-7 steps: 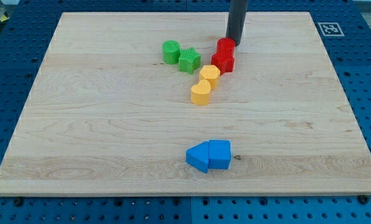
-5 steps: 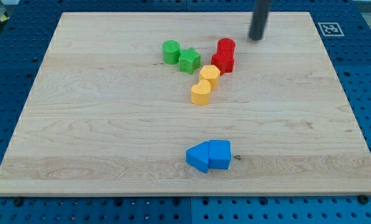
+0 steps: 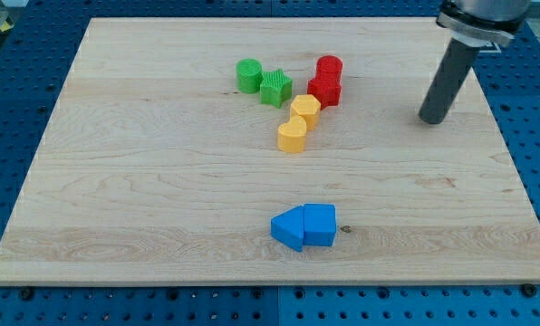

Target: Slightly move the red blocks towards top of the board

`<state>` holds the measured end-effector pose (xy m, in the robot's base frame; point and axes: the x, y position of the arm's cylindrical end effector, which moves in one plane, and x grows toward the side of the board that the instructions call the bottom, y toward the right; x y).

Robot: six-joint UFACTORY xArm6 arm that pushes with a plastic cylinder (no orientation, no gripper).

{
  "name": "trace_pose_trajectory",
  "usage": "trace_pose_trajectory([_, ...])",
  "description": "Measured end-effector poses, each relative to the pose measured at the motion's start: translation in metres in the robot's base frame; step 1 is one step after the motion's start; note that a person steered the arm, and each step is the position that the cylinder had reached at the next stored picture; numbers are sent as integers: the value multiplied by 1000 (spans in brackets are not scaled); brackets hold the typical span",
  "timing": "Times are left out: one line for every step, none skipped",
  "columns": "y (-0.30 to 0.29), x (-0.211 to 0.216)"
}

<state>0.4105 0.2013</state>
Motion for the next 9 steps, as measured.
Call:
trace_pose_trajectory([-27, 0])
trace_pose_trajectory([-50, -3])
trace_pose_trajectory([-74, -17])
trace_pose_trajectory([-87, -40])
trace_pose_trajectory([-99, -55])
trace_pose_trajectory([-97, -56])
trace_pose_trajectory([-80, -40])
trace_pose_trajectory([-79, -14])
trace_pose_trajectory([-89, -8])
